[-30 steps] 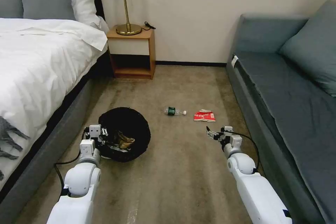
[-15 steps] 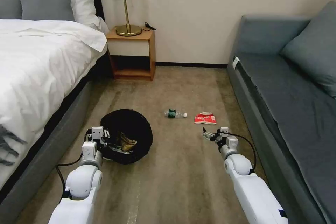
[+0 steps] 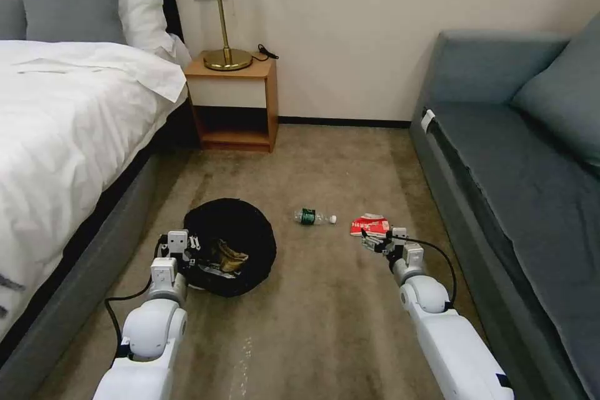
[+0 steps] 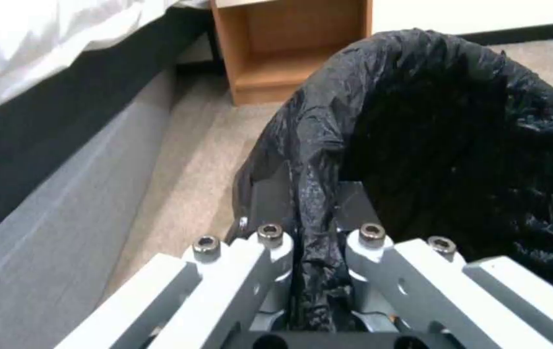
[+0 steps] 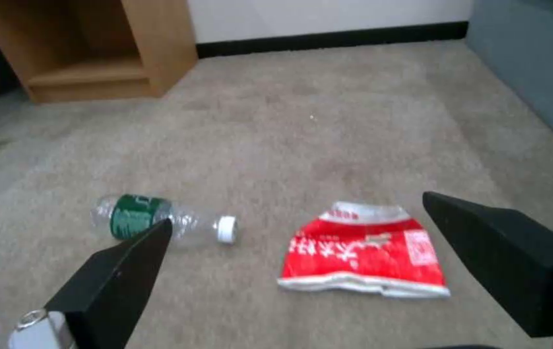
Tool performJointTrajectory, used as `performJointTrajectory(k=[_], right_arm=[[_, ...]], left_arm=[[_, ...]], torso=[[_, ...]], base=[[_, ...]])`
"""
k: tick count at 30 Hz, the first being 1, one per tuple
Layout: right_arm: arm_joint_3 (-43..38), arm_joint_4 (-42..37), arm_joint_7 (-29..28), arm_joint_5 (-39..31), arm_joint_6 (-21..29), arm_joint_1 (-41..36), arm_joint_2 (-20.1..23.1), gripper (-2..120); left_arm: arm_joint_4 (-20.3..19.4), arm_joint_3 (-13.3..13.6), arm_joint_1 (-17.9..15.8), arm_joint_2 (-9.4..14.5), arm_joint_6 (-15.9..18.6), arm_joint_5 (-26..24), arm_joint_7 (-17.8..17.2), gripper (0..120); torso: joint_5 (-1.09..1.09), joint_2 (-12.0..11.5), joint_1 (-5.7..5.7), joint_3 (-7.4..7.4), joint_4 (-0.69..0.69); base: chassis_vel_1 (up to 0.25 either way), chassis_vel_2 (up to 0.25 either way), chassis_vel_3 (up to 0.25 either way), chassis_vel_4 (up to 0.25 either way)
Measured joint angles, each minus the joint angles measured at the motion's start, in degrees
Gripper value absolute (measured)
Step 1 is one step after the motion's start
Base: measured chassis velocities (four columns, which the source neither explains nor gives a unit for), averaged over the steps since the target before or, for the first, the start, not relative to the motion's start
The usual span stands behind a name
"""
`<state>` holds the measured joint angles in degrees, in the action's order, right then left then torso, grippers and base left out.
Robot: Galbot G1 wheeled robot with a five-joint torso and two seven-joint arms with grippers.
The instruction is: Pick up the trash bin, then pick up the garbage on the floor and place it into the trash bin.
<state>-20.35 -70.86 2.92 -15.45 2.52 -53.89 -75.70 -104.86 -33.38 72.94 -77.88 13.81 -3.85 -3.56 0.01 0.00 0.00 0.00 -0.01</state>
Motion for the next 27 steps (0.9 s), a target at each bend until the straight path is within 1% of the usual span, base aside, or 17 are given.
performJointTrajectory(k=[8, 15, 22, 27], right_arm=[[-0.03, 0.22, 0.25, 0.00, -0.32, -0.18, -0.10, 100], [-0.18, 0.41, 0.30, 0.00, -0.50, -0.23, -0.38, 100], [-0.13, 0.70, 0.69, 0.05, -0.55, -0.28, -0.49, 100], [-0.07, 0.76, 0.85, 0.09, -0.55, -0.22, -0.50, 100]], left_arm=[[0.31, 0.31, 0.02, 0.06, 0.00, 0.06, 0.01, 4], [0.93, 0.89, -0.30, -0.05, 0.00, 0.06, 0.06, 4], [1.48, 1.01, -0.51, -0.01, -0.06, 0.06, 0.06, 4], [1.68, 1.12, -0.60, 0.03, -0.14, 0.06, 0.08, 4]], torso=[[0.00, 0.00, 0.00, 0.00, 0.02], [-0.01, 0.00, 0.00, 0.00, -0.01], [0.00, 0.00, 0.00, 0.00, 0.02], [0.00, 0.00, 0.00, 0.00, 0.00]], base=[[-0.125, 0.133, 0.128, -0.121], [-0.148, 0.119, 0.131, -0.126], [-0.131, 0.139, 0.138, -0.124], [-0.143, 0.141, 0.138, -0.149]])
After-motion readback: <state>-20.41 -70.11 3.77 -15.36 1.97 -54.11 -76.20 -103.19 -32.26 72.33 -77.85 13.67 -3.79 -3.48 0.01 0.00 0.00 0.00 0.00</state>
